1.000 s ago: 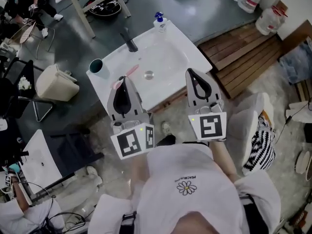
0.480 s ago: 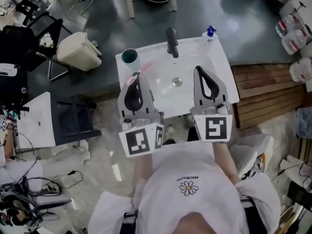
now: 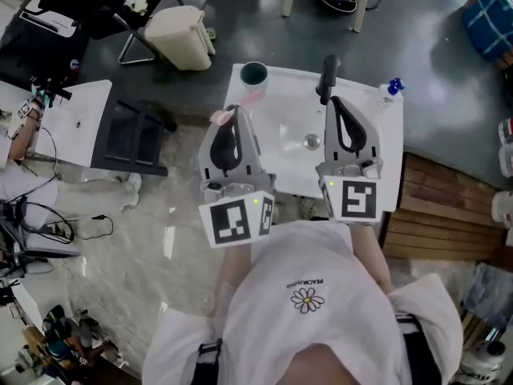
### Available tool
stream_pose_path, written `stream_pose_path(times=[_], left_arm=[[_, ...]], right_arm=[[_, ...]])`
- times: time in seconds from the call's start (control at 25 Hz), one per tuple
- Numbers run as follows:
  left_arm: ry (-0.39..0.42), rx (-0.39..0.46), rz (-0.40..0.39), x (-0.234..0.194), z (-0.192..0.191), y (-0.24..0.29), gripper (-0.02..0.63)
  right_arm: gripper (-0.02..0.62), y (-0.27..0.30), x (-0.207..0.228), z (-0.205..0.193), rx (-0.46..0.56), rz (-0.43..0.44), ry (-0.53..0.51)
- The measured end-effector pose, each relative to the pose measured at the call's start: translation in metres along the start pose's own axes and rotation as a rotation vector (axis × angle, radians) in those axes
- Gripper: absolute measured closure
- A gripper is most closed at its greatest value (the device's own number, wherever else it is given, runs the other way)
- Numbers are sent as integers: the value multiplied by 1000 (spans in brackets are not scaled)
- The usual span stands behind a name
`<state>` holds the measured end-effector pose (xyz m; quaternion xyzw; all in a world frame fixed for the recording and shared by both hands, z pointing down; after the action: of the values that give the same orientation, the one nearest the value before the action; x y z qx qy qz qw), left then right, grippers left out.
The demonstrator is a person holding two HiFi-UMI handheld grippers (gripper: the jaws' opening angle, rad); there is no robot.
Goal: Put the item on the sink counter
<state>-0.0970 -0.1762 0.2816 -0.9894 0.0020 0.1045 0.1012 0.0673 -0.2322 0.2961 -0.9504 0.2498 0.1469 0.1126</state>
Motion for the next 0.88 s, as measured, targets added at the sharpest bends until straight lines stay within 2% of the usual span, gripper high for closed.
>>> stream_pose_path(times=[0.24, 0.44, 0.72, 0.88], left_arm=[[20, 14, 48, 6, -2, 3, 575], [25, 24, 71, 3, 1, 9, 575], [35, -16, 58, -9, -3, 38, 577], [53, -69, 35, -19, -5, 65, 577]], right_arm=[[589, 7, 3, -3, 26, 54, 17], [589, 14, 4, -4, 32, 66, 21], [589, 22, 7, -11, 17, 71, 22], [589, 24, 7, -13, 4, 70, 23]])
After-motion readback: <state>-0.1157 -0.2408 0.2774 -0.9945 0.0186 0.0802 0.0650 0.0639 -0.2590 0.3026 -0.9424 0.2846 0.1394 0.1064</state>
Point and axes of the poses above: the fingertips, and each gripper's own axes: y forward along the fingers, x to its right, z out of its top, the point moved 4 cm from there along -y, backward along the fingers, and after that the axes turned 9 degrees about -y, right-handed, at the moved point
